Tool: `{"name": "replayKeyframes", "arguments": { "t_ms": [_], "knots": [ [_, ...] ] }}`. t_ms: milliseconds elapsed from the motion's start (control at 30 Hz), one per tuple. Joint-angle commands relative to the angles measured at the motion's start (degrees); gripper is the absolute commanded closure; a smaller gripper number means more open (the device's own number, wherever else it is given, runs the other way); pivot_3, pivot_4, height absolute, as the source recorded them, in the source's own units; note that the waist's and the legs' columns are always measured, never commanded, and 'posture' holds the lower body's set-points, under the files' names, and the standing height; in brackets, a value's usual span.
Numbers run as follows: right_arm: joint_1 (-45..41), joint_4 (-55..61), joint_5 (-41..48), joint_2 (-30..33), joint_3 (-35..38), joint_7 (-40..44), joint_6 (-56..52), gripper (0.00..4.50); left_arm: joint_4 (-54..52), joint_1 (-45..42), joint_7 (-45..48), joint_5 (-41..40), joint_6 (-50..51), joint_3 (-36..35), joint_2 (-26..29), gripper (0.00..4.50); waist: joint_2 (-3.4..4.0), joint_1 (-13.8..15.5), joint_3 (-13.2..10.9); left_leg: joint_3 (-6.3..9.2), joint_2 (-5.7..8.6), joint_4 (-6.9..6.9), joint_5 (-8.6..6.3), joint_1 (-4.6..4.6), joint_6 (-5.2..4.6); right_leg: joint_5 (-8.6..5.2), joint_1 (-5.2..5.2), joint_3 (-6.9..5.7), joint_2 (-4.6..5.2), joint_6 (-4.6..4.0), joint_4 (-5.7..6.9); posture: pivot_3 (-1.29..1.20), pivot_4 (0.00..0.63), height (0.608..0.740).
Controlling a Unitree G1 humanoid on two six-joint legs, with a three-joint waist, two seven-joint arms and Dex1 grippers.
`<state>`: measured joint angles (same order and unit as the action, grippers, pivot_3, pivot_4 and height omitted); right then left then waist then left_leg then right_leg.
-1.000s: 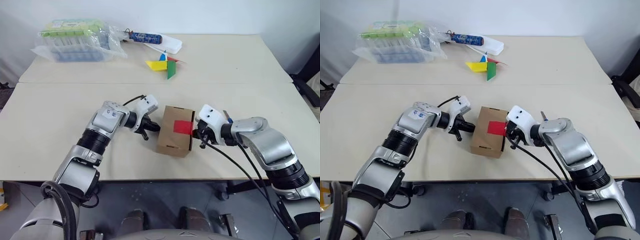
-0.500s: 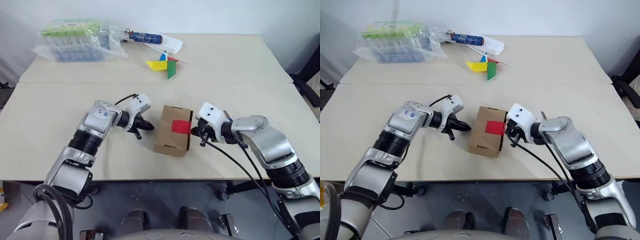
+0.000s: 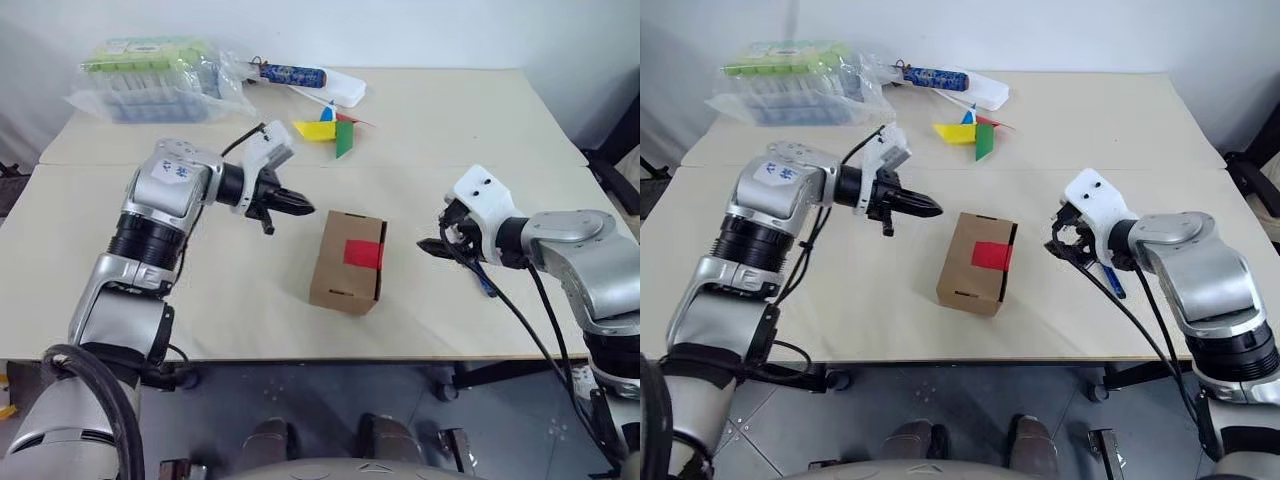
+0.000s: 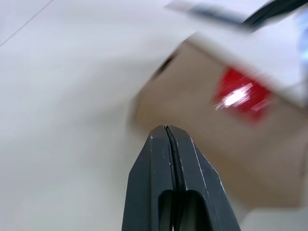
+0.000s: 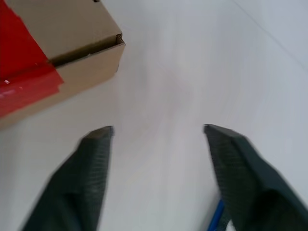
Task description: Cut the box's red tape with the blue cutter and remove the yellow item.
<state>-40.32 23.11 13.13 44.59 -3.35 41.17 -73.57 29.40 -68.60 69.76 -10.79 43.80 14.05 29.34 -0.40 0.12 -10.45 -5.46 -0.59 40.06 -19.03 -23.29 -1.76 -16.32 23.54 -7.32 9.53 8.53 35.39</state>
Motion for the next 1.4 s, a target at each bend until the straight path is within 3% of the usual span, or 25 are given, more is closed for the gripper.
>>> {"name": "replayKeyframes", "arguments": {
  "t_ms": [33,200,433,1000,1400],
  "knots": [
    [-3.4,6.1,1.9,-5.1,5.0,-4.7,-10.6,0.05,1.4,-2.2,3.1,0.2,-1.8,0.9,-0.7,4.5,0.0,-0.3,0.0,-0.01,0.0,0.0,0.0,0.0,0.0,0.0,0.03,0.01,0.0,0.0,0.02,0.0,0.15,0.74],
    [-4.8,7.9,0.5,-13.9,7.5,-12.4,-18.6,0.02,3.9,-2.3,5.0,2.9,-5.7,4.4,-2.5,4.5,0.01,-0.2,0.0,-0.03,0.0,-0.02,0.01,0.02,0.02,-0.01,0.08,0.02,0.0,-0.02,0.14,0.0,0.15,0.74],
    [-1.4,8.8,1.9,-18.3,7.4,-18.1,-18.9,0.02,6.1,-1.2,6.2,5.4,-9.1,6.8,-5.2,4.5,0.01,0.1,0.0,-0.01,0.04,-0.02,0.01,-0.01,0.02,-0.01,0.08,0.04,0.0,-0.01,0.13,0.0,0.15,0.74],
    [-3.5,10.3,9.2,-23.2,11.4,-24.0,-18.9,0.02,8.5,-0.3,6.3,8.6,-12.6,7.7,-6.6,4.5,0.03,-0.2,0.0,-0.05,0.01,-0.02,0.01,0.03,0.02,-0.01,0.12,0.09,0.0,-0.02,0.19,0.0,0.15,0.74],
    [-1.0,8.4,15.4,-21.1,8.0,-27.0,-18.9,0.02,8.5,0.0,5.7,9.2,-12.9,7.6,-7.6,4.5,0.03,-0.1,0.0,-0.04,0.02,-0.01,0.01,0.03,0.01,-0.01,0.11,0.1,0.0,-0.01,0.18,0.0,0.15,0.74]
  ]
}}
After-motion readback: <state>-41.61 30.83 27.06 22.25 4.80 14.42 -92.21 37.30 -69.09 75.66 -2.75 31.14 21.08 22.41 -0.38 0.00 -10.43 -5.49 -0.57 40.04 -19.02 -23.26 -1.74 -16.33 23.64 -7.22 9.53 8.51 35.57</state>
